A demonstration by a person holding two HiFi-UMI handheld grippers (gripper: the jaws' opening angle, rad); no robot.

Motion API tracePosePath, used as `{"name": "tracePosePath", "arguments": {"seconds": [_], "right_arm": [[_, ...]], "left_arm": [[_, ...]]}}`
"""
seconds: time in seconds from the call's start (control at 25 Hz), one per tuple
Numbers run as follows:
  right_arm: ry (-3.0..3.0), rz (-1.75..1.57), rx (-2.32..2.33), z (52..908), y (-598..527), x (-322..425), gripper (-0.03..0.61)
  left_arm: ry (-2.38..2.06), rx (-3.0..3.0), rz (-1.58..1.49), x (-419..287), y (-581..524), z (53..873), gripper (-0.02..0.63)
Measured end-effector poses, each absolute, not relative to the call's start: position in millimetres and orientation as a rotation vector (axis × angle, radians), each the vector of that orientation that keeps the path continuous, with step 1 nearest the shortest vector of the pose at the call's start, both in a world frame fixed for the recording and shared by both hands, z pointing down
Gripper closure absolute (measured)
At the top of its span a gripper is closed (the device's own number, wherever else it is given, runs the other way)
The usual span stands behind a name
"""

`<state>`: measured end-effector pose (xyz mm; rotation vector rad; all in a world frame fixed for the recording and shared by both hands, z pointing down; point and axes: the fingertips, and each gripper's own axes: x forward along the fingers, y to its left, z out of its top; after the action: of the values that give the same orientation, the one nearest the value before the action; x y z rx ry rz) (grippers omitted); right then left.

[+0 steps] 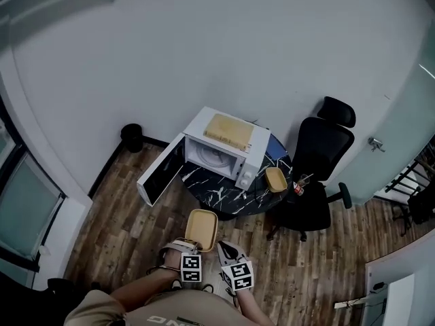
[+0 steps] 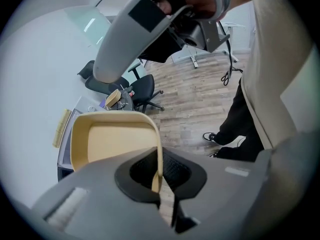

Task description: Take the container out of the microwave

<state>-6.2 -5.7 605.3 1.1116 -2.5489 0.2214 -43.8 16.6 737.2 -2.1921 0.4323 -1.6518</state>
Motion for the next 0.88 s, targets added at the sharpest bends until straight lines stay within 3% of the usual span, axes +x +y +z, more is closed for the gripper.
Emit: {"name": "tracePosePath", "arguments": {"seconds": [0.88], "right_arm": [[-2.526,0.194,1.047,603.6,-5.2,-10.9,0.571]], "left_arm": [[0.471,-2.229,-1.619,-50.8,2.4,726.8,0.602]]}}
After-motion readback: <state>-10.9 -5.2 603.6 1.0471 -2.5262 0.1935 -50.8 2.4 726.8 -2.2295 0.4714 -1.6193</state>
